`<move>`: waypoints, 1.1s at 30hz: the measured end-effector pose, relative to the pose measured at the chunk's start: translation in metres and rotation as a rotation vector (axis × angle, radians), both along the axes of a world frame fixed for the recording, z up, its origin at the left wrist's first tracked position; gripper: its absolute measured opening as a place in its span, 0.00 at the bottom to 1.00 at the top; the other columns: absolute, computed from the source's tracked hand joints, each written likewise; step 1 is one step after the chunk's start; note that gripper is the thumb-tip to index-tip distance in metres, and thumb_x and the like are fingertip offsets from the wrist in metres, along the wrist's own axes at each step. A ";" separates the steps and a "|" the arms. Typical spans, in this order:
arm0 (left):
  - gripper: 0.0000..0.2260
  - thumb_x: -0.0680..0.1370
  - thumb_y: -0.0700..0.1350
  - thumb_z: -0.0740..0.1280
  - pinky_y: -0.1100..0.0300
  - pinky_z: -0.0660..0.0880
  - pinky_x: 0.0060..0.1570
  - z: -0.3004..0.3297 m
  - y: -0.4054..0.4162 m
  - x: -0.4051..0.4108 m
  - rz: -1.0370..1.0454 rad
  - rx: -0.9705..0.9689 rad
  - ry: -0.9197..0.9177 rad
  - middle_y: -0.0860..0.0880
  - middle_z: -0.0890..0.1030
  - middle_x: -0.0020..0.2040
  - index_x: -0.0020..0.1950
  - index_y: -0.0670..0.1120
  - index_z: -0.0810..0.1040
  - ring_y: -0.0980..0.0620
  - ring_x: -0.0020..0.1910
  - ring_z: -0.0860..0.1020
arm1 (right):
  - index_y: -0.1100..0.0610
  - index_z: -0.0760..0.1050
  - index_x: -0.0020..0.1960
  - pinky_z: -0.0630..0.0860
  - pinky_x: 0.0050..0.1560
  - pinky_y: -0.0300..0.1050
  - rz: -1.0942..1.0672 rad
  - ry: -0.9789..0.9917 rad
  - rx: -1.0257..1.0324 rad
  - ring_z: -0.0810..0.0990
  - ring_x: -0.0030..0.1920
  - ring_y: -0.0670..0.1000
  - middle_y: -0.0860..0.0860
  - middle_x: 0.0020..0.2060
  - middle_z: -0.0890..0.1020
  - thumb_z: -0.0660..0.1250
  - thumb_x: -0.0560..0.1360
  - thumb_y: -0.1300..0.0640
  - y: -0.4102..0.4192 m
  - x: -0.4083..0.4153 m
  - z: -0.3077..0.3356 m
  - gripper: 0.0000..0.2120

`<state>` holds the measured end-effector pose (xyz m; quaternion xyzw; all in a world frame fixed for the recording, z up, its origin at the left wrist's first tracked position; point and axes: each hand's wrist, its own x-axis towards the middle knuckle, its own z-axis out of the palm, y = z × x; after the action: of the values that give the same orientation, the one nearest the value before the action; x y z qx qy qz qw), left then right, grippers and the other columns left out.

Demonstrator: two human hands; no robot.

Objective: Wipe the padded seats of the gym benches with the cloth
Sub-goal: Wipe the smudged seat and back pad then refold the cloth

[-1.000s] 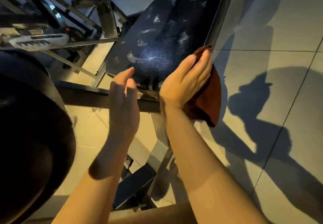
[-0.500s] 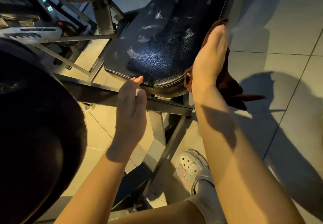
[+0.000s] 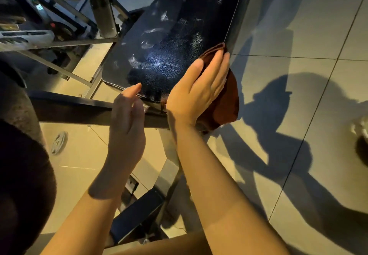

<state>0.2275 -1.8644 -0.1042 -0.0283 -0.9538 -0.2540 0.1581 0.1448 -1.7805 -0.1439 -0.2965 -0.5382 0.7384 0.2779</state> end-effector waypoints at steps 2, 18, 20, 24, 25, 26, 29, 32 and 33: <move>0.22 0.81 0.50 0.52 0.77 0.67 0.44 0.000 0.002 -0.002 0.067 0.036 -0.019 0.47 0.69 0.57 0.71 0.40 0.66 0.67 0.47 0.70 | 0.61 0.63 0.76 0.56 0.75 0.44 0.144 0.021 -0.041 0.61 0.76 0.52 0.56 0.75 0.65 0.49 0.83 0.51 0.020 -0.013 -0.002 0.25; 0.18 0.83 0.46 0.53 0.64 0.67 0.68 -0.005 0.027 -0.048 0.110 -0.027 0.071 0.48 0.71 0.66 0.71 0.42 0.68 0.56 0.66 0.70 | 0.59 0.53 0.78 0.46 0.77 0.41 0.300 0.017 -0.011 0.52 0.77 0.48 0.53 0.78 0.57 0.50 0.82 0.48 0.016 0.018 -0.017 0.28; 0.17 0.83 0.45 0.53 0.69 0.65 0.67 -0.007 0.030 -0.055 0.101 -0.067 0.085 0.50 0.70 0.65 0.71 0.42 0.68 0.59 0.65 0.68 | 0.58 0.51 0.78 0.46 0.77 0.41 0.313 0.021 0.045 0.51 0.78 0.48 0.54 0.78 0.56 0.49 0.81 0.47 0.011 0.021 -0.020 0.29; 0.17 0.83 0.45 0.54 0.64 0.64 0.68 -0.010 0.037 -0.068 0.101 -0.104 0.105 0.44 0.72 0.67 0.70 0.42 0.70 0.54 0.67 0.68 | 0.59 0.52 0.79 0.48 0.78 0.44 0.365 0.076 0.067 0.51 0.78 0.47 0.53 0.78 0.56 0.49 0.82 0.48 0.028 0.010 -0.022 0.28; 0.17 0.83 0.45 0.54 0.62 0.64 0.68 -0.011 0.039 -0.072 0.100 -0.110 0.108 0.43 0.73 0.67 0.70 0.42 0.70 0.53 0.67 0.69 | 0.59 0.52 0.79 0.48 0.78 0.43 0.390 0.094 0.061 0.51 0.78 0.47 0.52 0.78 0.55 0.49 0.82 0.49 0.035 0.003 -0.021 0.28; 0.17 0.83 0.45 0.54 0.61 0.64 0.69 -0.012 0.041 -0.075 0.099 -0.115 0.106 0.43 0.73 0.67 0.70 0.42 0.71 0.52 0.67 0.69 | 0.58 0.51 0.79 0.47 0.78 0.42 0.418 0.103 0.054 0.50 0.78 0.47 0.52 0.79 0.55 0.50 0.82 0.49 0.043 -0.006 -0.021 0.27; 0.18 0.83 0.47 0.54 0.56 0.63 0.71 -0.016 0.043 -0.081 0.101 -0.135 0.109 0.44 0.73 0.68 0.70 0.43 0.71 0.51 0.69 0.68 | 0.57 0.48 0.80 0.45 0.76 0.39 0.520 0.089 0.059 0.48 0.79 0.48 0.52 0.79 0.51 0.51 0.84 0.51 0.070 -0.049 -0.018 0.27; 0.21 0.82 0.52 0.52 0.55 0.62 0.72 -0.024 0.047 -0.084 0.137 -0.182 0.140 0.46 0.74 0.67 0.69 0.43 0.73 0.51 0.70 0.68 | 0.58 0.45 0.80 0.44 0.75 0.41 0.639 0.055 0.003 0.47 0.79 0.50 0.53 0.80 0.48 0.51 0.85 0.53 0.099 -0.107 -0.022 0.28; 0.21 0.82 0.52 0.52 0.54 0.63 0.71 -0.026 0.048 -0.085 0.164 -0.204 0.172 0.46 0.75 0.66 0.68 0.43 0.74 0.51 0.69 0.68 | 0.58 0.44 0.80 0.44 0.77 0.44 0.670 0.049 -0.031 0.47 0.79 0.51 0.54 0.80 0.48 0.51 0.85 0.52 0.108 -0.124 -0.025 0.28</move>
<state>0.1428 -1.8168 -0.1307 0.0122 -0.9567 -0.1384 0.2558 0.0212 -1.6727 -0.1689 -0.0892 -0.5875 0.8038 0.0279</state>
